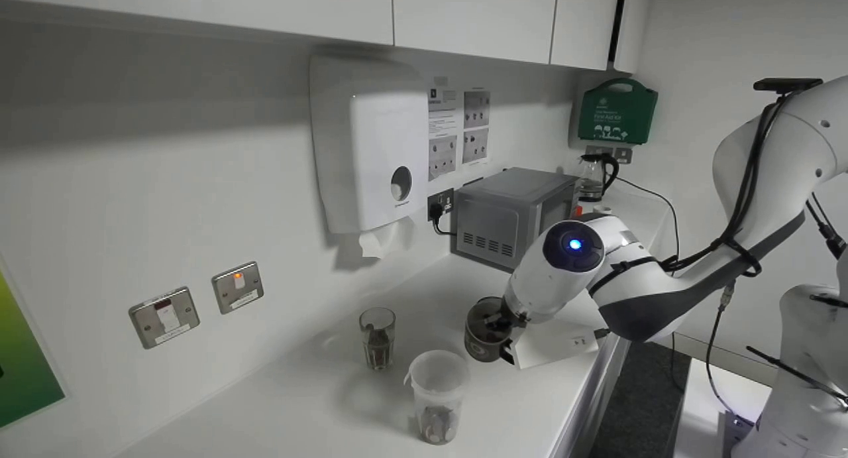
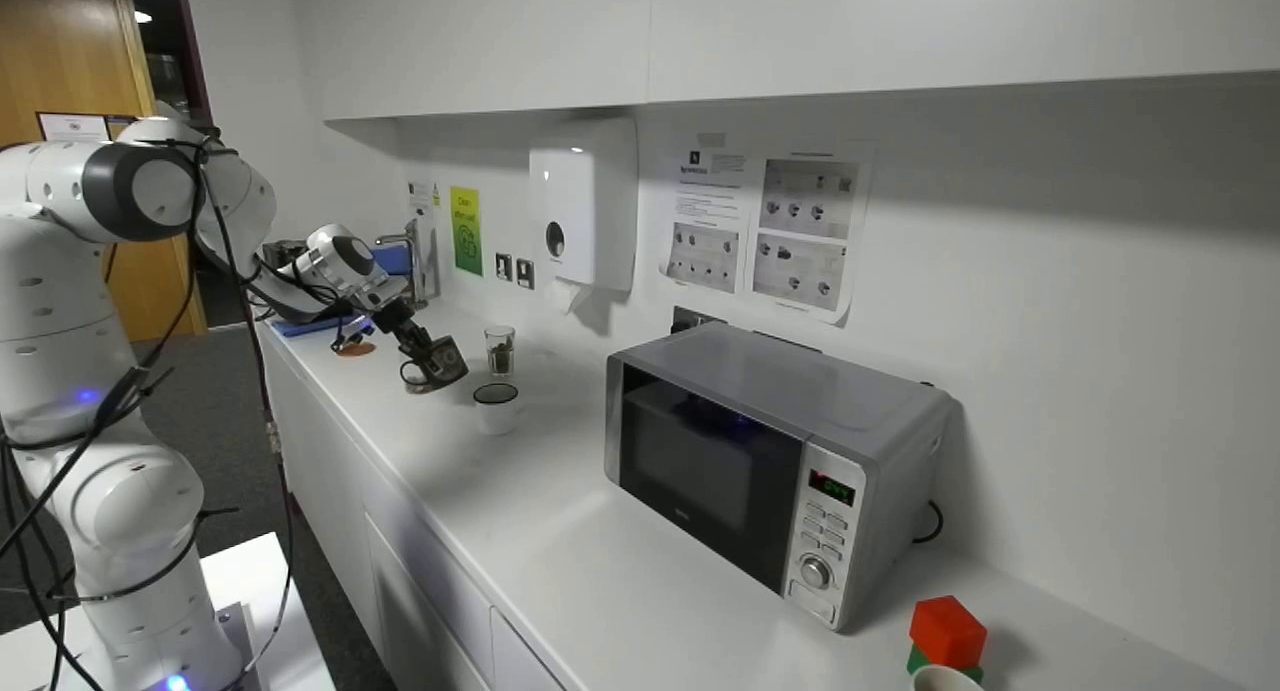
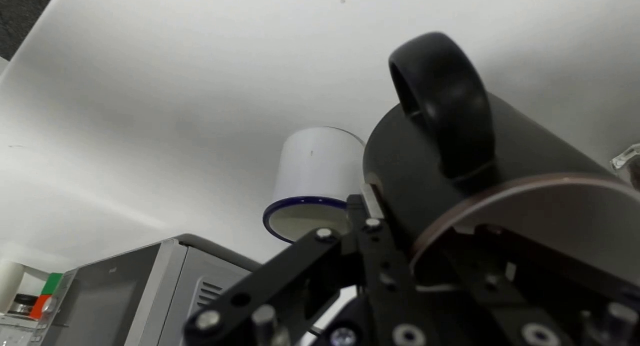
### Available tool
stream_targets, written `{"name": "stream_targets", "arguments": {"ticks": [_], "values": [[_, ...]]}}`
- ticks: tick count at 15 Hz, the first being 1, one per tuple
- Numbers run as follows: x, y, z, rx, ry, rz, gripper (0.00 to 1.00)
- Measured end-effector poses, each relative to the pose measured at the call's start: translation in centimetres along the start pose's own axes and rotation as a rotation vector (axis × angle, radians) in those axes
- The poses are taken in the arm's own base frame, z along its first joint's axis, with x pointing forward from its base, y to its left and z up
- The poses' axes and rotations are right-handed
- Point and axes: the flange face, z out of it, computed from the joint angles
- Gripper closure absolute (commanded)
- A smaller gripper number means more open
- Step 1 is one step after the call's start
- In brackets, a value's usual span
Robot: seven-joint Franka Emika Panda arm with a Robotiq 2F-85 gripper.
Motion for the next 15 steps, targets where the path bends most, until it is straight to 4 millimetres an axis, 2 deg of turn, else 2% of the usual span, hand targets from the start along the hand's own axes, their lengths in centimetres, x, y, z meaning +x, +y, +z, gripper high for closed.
{"name": "stream_targets", "arguments": {"ticks": [4,9,12,15], "values": [[0.9,-0.6,-1.1,0.018,0.025,0.005,0.98],[2.3,-1.9,-4.1,0.033,0.138,-0.029,0.98],[2.4,-2.9,-5.6,0.025,0.207,-0.059,0.98],[1.8,-4.2,-6.3,0.004,0.26,-0.095,0.98]]}}
